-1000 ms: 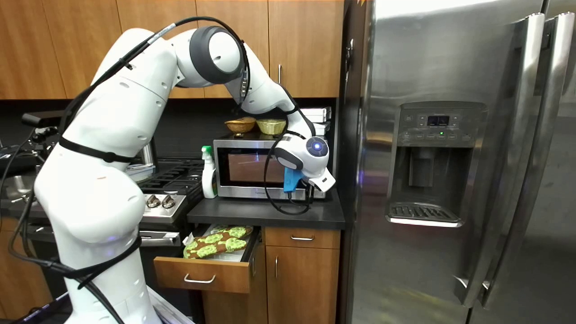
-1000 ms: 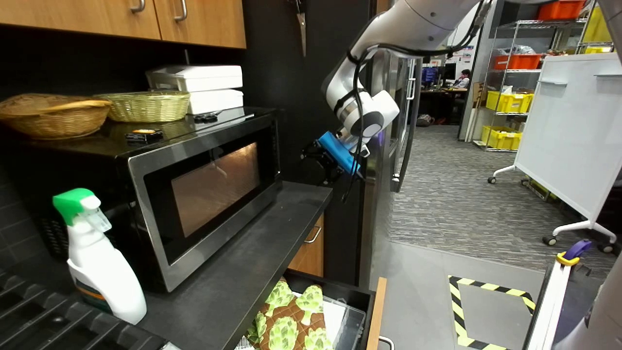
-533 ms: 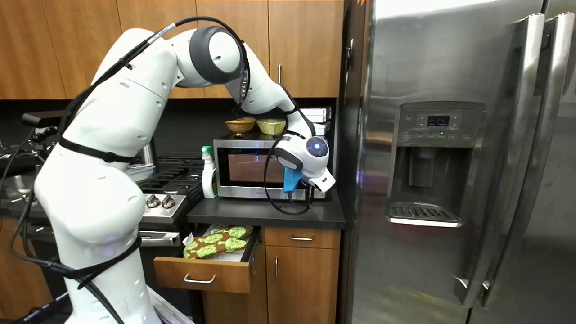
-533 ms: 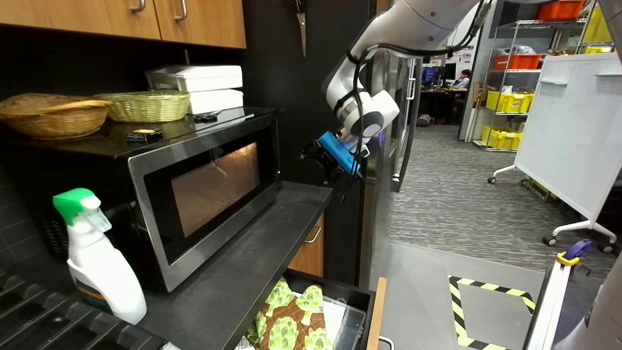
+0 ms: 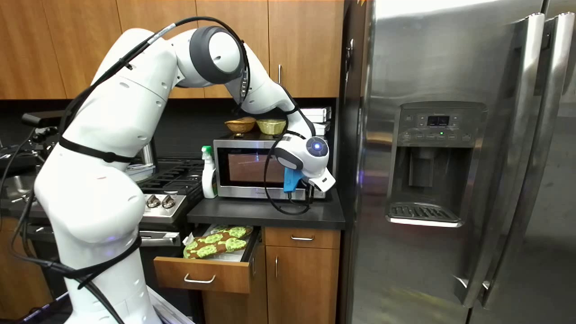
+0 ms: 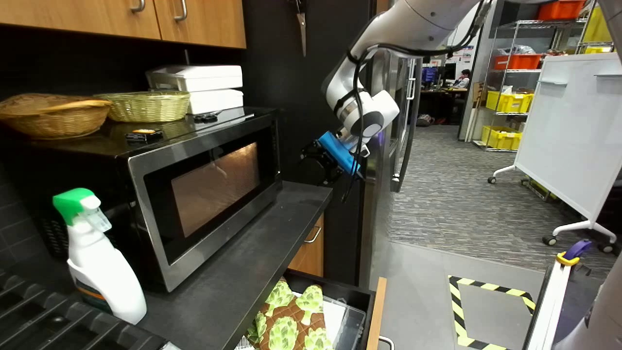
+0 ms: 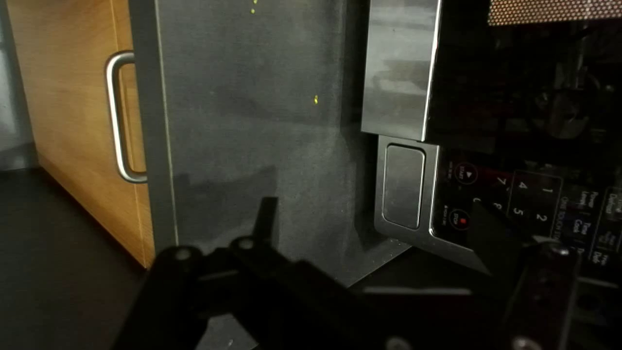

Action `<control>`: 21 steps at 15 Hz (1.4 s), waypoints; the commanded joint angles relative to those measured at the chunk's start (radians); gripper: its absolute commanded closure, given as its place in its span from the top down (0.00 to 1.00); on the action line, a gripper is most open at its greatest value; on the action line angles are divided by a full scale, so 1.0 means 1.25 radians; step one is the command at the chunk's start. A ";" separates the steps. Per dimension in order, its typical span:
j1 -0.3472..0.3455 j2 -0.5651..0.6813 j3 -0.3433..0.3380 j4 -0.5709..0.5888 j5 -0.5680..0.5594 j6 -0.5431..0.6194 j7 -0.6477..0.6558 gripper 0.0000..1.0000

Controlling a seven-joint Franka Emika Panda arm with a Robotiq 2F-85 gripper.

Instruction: Press a button on the right side of the microwave

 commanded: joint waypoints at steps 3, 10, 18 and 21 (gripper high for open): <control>0.000 0.000 0.000 0.000 0.000 0.000 0.000 1.00; 0.000 0.000 0.000 0.000 0.000 0.000 0.000 1.00; -0.002 0.003 0.001 0.003 0.006 -0.002 -0.003 1.00; -0.003 0.005 0.003 0.007 0.014 -0.001 -0.010 1.00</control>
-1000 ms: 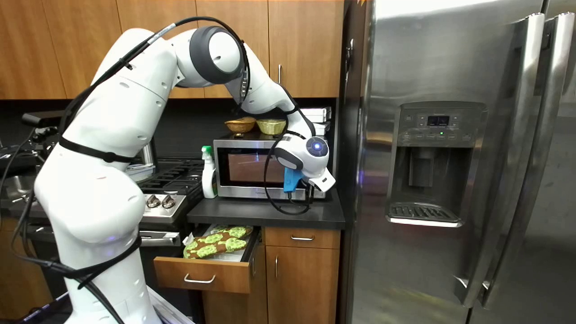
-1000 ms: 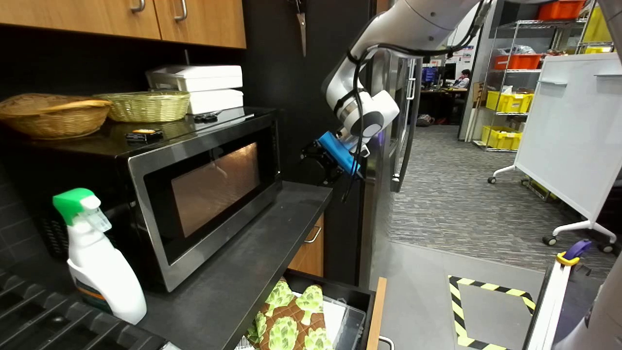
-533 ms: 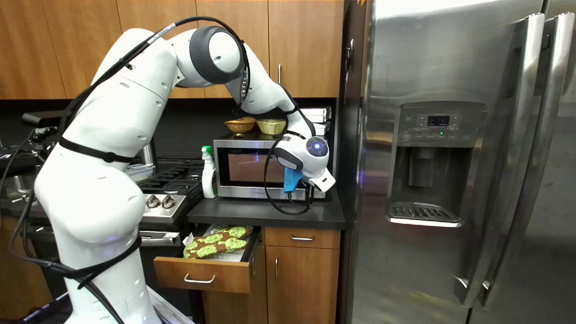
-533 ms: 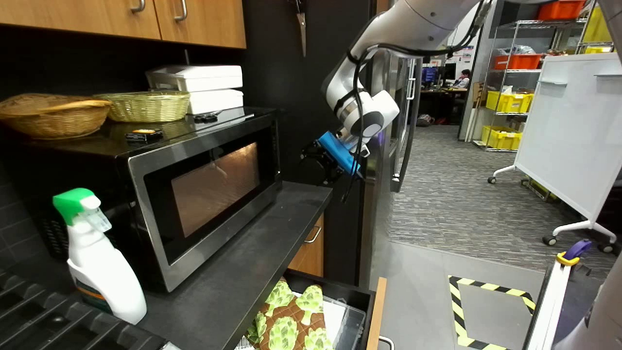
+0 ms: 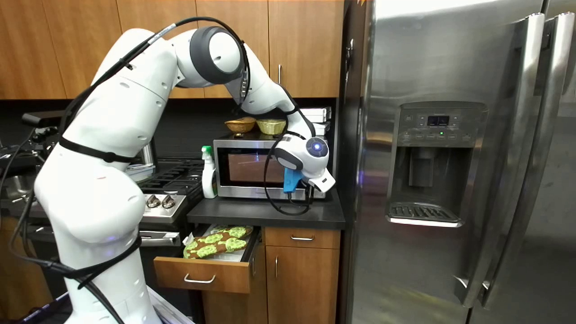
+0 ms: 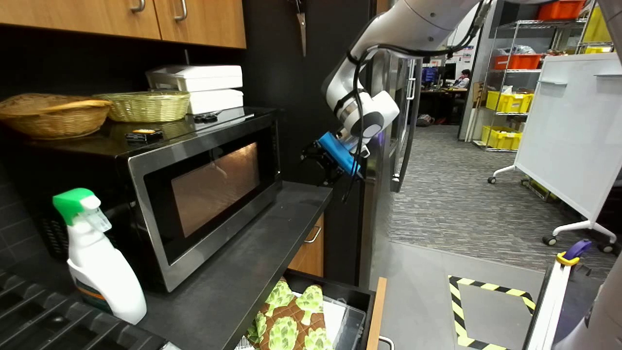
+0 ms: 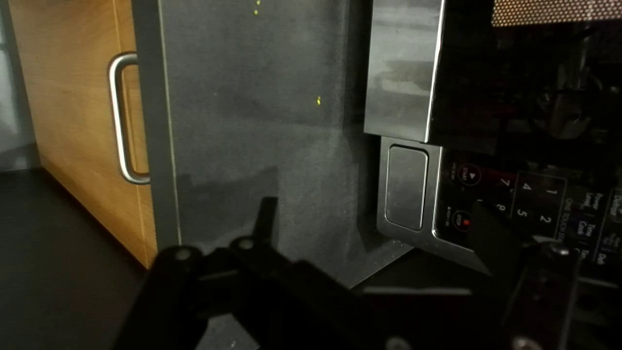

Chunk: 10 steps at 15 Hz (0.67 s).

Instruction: Press a button on the right side of the microwave

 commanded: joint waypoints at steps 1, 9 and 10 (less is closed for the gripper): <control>-0.004 0.003 0.005 0.008 0.020 -0.003 -0.014 1.00; -0.012 0.019 0.015 0.033 0.073 -0.023 -0.040 1.00; -0.012 0.022 0.016 0.038 0.083 -0.025 -0.048 1.00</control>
